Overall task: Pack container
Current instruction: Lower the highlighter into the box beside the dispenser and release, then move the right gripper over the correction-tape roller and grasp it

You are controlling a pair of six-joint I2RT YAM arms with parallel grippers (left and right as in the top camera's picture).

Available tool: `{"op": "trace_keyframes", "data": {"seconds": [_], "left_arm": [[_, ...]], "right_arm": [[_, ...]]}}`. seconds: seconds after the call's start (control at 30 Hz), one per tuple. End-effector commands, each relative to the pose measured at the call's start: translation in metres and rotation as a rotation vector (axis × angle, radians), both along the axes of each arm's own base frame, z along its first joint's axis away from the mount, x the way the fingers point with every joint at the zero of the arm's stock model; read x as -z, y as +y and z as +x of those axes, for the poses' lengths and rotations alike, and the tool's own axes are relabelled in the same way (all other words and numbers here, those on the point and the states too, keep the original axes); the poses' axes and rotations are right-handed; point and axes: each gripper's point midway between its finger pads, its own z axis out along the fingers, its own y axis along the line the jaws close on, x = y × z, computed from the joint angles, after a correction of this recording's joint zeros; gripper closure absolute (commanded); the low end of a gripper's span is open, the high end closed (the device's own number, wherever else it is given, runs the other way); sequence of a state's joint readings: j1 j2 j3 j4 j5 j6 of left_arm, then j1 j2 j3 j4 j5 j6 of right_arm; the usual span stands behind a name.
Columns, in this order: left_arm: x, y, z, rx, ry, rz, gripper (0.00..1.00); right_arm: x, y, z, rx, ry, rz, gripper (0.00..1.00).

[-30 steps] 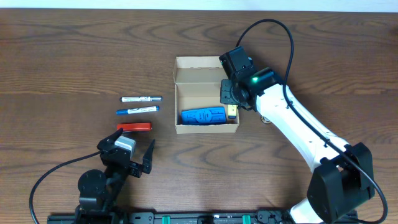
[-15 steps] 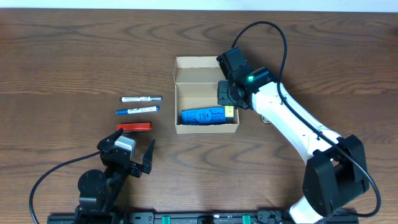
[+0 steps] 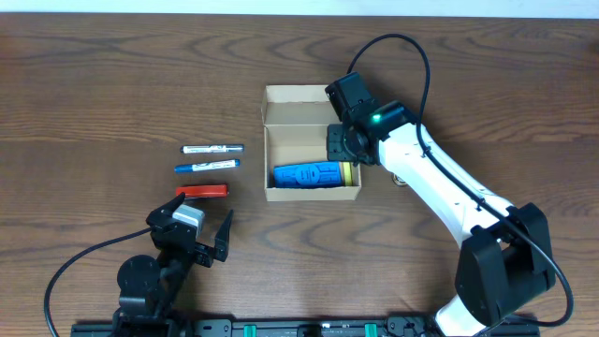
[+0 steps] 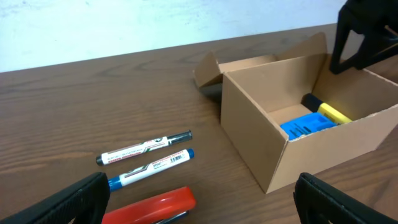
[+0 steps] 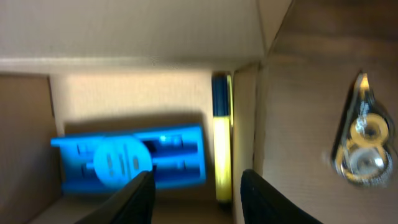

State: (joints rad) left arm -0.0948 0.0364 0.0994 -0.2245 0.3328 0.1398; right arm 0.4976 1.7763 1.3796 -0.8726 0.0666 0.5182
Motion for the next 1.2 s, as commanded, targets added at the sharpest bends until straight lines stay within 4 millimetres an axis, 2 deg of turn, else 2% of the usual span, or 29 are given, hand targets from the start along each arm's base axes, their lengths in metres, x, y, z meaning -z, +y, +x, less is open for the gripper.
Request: {"op": "trace_keyframes", "data": {"seconds": [0.0,0.13,0.2,0.27,0.37,0.47,0.57,0.63,0.83,1.03,1.17], "left_arm": [[0.012,0.001,0.000,-0.002,0.014,0.022,0.05],[0.012,0.001,0.000,-0.002,0.014,0.022,0.05],[0.012,0.001,0.000,-0.002,0.014,0.022,0.05],[0.012,0.002,0.000,-0.002,0.014,0.022,0.05],[0.012,0.001,0.000,-0.002,0.014,0.022,0.05],[0.012,0.001,0.000,-0.002,0.014,0.022,0.05],[0.012,0.001,0.000,-0.002,0.014,0.022,0.04],[0.012,0.001,0.000,-0.002,0.014,0.022,0.05],[0.012,0.001,0.000,-0.002,0.014,0.022,0.05],[0.012,0.001,0.000,-0.002,0.014,0.022,0.05],[0.012,0.001,0.000,-0.002,0.014,0.022,0.04]], "right_arm": [[-0.041,0.007,0.007,-0.011,-0.066,0.038,0.53],[-0.104,0.007,0.007,-0.090,-0.167,0.048,0.52],[-0.128,-0.007,0.003,-0.083,-0.210,0.012,0.51],[-0.138,-0.026,-0.002,-0.048,-0.227,-0.031,0.49],[-0.137,-0.059,-0.011,-0.012,-0.186,-0.106,0.49],[-0.121,-0.082,-0.017,-0.007,-0.119,-0.154,0.49],[-0.091,-0.101,-0.021,0.019,-0.057,-0.183,0.49],[-0.061,-0.111,-0.025,0.026,-0.011,-0.183,0.46],[-0.002,-0.124,-0.032,0.002,0.041,-0.133,0.27],[0.032,-0.137,-0.032,-0.008,0.026,-0.102,0.18],[0.048,-0.139,-0.032,-0.014,0.004,-0.077,0.14]]}}
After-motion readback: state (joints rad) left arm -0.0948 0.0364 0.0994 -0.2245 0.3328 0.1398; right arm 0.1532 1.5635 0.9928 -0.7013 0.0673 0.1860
